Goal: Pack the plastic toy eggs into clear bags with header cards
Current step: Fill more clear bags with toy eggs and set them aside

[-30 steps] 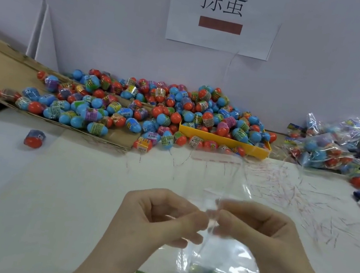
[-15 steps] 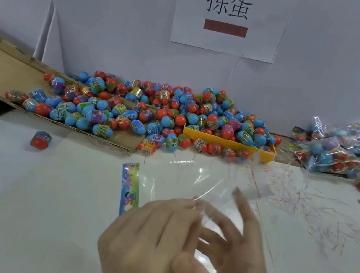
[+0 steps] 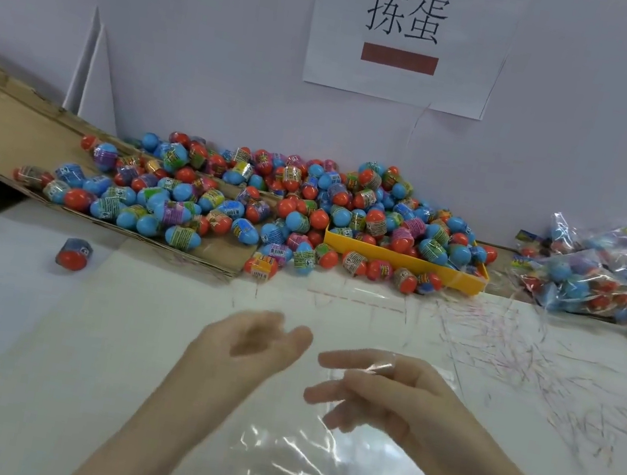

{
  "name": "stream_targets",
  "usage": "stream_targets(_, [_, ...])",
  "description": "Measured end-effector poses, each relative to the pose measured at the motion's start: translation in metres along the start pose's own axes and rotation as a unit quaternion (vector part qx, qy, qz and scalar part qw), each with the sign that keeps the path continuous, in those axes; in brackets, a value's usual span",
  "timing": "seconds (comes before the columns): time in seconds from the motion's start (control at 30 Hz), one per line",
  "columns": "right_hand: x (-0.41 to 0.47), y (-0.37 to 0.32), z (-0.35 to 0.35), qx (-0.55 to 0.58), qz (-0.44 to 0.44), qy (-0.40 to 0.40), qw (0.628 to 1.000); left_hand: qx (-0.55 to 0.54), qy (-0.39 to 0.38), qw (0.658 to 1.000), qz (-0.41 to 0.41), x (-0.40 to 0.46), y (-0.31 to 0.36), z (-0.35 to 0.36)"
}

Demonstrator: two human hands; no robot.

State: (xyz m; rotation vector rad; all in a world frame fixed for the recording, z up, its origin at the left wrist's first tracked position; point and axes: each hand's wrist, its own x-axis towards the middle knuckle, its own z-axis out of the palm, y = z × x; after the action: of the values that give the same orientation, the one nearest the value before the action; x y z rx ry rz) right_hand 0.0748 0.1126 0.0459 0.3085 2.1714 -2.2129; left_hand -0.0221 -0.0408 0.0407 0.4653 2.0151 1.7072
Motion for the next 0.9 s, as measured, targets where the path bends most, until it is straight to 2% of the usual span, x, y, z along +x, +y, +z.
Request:
stream_targets(0.03, [0.007, -0.005, -0.005, -0.030, 0.004, -0.018, 0.999, -0.055, -0.057, 0.996, -0.029, 0.008, -0.004, -0.001])
stream_targets(0.1, [0.027, -0.010, -0.022, -0.098, -0.013, 0.007, 0.995, -0.106, -0.060, 0.991, -0.047, 0.019, -0.015, 0.001])
stream_targets(0.17, [0.056, -0.009, -0.047, -0.115, -0.031, 0.149, 0.982, -0.162, -0.027, 0.985, -0.057, 0.026, -0.027, 0.005])
stream_targets(0.2, [0.072, -0.007, -0.062, -0.138, -0.040, 0.246, 0.959, -0.188, -0.014, 0.980, -0.063, 0.028, -0.031, 0.006])
stream_targets(0.27, [0.102, 0.003, -0.089, -0.288, -0.037, 0.387, 0.875, -0.213, 0.003, 0.975, -0.070, 0.030, -0.036, 0.007])
stream_targets(0.3, [0.114, 0.010, -0.101, -0.359, -0.029, 0.405, 0.840, -0.213, 0.006, 0.975, -0.067, 0.031, -0.037, 0.006])
stream_targets(0.37, [0.130, 0.021, -0.112, -0.456, -0.011, 0.395, 0.797, -0.213, 0.012, 0.975, -0.060, 0.032, -0.038, 0.006])
stream_targets(0.53, [0.146, 0.027, -0.119, -0.614, 0.017, 0.393, 0.684, -0.228, 0.010, 0.972, -0.045, 0.033, -0.039, 0.006])
stream_targets(0.67, [0.143, 0.023, -0.119, -0.653, 0.003, 0.384, 0.652, -0.231, -0.005, 0.972, -0.033, 0.032, -0.040, 0.006])
stream_targets(0.7, [0.140, 0.021, -0.117, -0.640, -0.015, 0.392, 0.661, -0.229, -0.008, 0.973, -0.030, 0.032, -0.040, 0.007])
stream_targets(0.73, [0.136, 0.016, -0.113, -0.607, -0.040, 0.401, 0.685, -0.227, -0.009, 0.973, -0.026, 0.032, -0.040, 0.007])
stream_targets(0.77, [0.131, 0.010, -0.106, -0.546, -0.062, 0.408, 0.729, -0.226, -0.010, 0.974, -0.023, 0.031, -0.040, 0.007])
stream_targets(0.83, [0.115, -0.007, -0.088, -0.349, -0.087, 0.395, 0.845, -0.222, -0.010, 0.975, -0.015, 0.031, -0.040, 0.008])
stream_targets(0.9, [0.093, -0.024, -0.065, -0.130, -0.110, 0.308, 0.936, -0.208, -0.008, 0.978, 0.001, 0.029, -0.040, 0.010])
